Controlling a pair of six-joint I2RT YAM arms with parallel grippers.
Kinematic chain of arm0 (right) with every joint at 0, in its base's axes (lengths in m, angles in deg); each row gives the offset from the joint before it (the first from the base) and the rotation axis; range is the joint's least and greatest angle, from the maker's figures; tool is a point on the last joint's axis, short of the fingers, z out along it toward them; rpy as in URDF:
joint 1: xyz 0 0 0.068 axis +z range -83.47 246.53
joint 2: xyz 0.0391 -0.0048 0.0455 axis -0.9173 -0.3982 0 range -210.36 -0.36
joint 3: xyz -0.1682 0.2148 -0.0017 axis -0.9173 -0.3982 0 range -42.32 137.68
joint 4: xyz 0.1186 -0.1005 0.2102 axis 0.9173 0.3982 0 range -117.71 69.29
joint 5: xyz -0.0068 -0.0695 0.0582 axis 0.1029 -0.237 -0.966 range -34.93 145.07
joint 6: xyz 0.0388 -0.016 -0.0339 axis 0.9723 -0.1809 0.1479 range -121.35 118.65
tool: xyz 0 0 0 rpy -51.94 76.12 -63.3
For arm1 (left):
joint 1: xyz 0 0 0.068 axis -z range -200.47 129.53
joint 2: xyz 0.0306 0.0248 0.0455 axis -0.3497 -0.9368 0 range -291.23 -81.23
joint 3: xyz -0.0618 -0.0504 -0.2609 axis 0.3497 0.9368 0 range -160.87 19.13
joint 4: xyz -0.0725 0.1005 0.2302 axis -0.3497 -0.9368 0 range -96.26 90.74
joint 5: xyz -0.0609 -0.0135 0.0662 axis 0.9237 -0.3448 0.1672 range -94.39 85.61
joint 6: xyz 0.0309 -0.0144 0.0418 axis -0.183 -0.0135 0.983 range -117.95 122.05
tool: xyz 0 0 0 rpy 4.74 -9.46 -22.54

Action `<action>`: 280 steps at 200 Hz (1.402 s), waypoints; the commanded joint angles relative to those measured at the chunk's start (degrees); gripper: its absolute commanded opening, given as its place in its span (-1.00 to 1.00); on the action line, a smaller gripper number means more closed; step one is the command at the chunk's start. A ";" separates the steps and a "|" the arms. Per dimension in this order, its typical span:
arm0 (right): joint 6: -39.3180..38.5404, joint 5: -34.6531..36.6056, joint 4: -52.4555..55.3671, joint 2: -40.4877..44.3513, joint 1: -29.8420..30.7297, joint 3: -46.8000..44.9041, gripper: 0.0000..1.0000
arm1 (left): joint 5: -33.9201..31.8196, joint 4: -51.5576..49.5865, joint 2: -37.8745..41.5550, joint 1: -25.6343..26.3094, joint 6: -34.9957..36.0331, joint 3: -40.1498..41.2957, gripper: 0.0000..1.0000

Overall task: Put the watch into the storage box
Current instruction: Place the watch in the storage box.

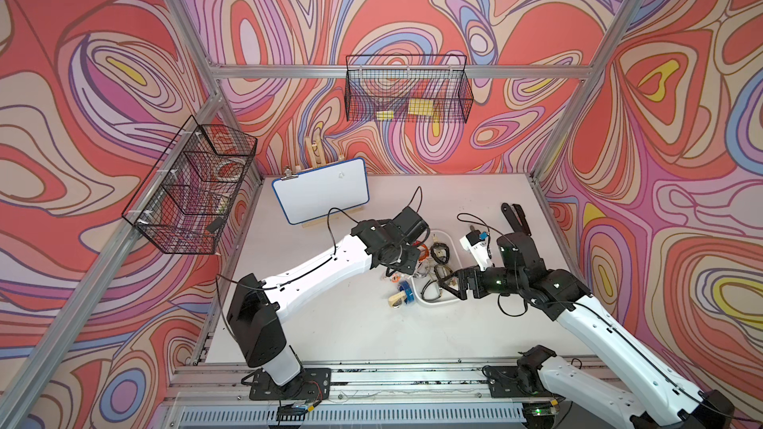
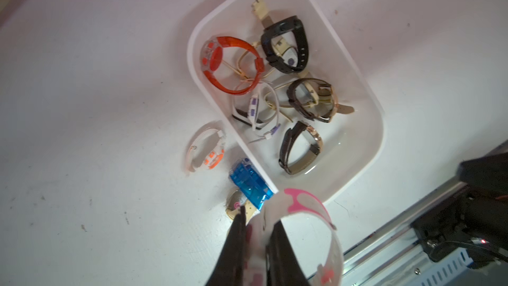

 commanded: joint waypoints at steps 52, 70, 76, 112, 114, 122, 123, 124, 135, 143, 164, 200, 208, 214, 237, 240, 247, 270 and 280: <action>0.21 1.47 2.07 3.00 -0.11 -0.13 0.97 | 1.34 -1.32 -15.84 3.11 0.69 -8.89 -0.88; 0.23 1.34 2.01 3.45 -0.14 -0.26 0.96 | 0.54 -0.79 -18.44 3.13 0.34 -9.38 -0.89; 0.24 1.33 2.05 3.58 -0.13 -0.26 0.97 | 0.51 -0.62 -19.32 3.14 0.25 -9.50 -0.89; 0.22 1.24 2.15 3.88 -0.11 -0.35 0.97 | -0.89 0.73 -22.56 3.15 -0.46 -9.24 -0.89; 0.21 1.27 2.11 3.92 -0.10 -0.35 0.97 | -0.97 0.70 -22.71 3.12 -0.46 -9.24 -0.89; 0.21 1.29 2.10 3.94 -0.14 -0.35 0.96 | -1.85 0.55 -23.17 3.08 -0.47 -9.13 -0.89; 0.24 1.31 2.10 3.94 -0.15 -0.35 0.97 | -1.95 0.52 -23.20 3.07 -0.47 -9.10 -0.89; 0.21 1.32 2.09 3.98 -0.11 -0.31 0.96 | -2.08 0.55 -23.26 3.11 -0.51 -9.03 -0.89; 0.18 1.35 2.01 4.01 -0.11 -0.39 0.97 | -3.20 0.95 -23.41 3.14 -0.64 -8.30 -0.85; 0.25 1.33 1.92 3.97 -0.12 -0.52 0.96 | -3.53 1.64 -23.32 3.14 -0.80 -7.53 -0.81; 0.18 1.44 2.02 3.85 -0.13 -0.37 0.97 | -4.49 2.07 -23.23 3.13 -1.07 -6.61 -0.59; 0.35 1.86 2.06 3.91 -0.11 -0.15 0.96 | -5.01 3.58 -17.83 3.24 -1.72 -4.26 0.10; 0.31 1.86 2.07 3.82 -0.15 -0.13 0.96 | -4.95 3.62 -16.25 3.32 -1.90 -3.86 0.20; 0.28 1.88 2.03 3.80 -0.13 -0.18 0.97 | -4.88 3.20 -15.21 3.32 -1.98 -3.91 0.25; 0.59 1.90 1.93 3.58 -0.10 0.15 0.96 | -6.00 2.35 -10.35 3.59 -2.52 -3.68 0.37; 0.61 1.86 1.92 3.51 -0.10 0.26 0.96 | -6.00 2.34 -9.62 3.59 -2.53 -3.64 0.37; 0.61 1.86 1.96 3.47 -0.12 0.50 0.96 | -6.20 2.13 -8.04 3.69 -2.72 -3.60 0.39; 0.98 1.87 1.96 3.78 -0.14 1.70 0.96 | -7.09 1.46 -1.89 3.83 -3.25 -2.72 0.43; 1.47 1.94 1.77 3.77 -0.13 2.01 0.97 | -7.45 1.55 1.10 3.77 -3.44 -1.59 0.43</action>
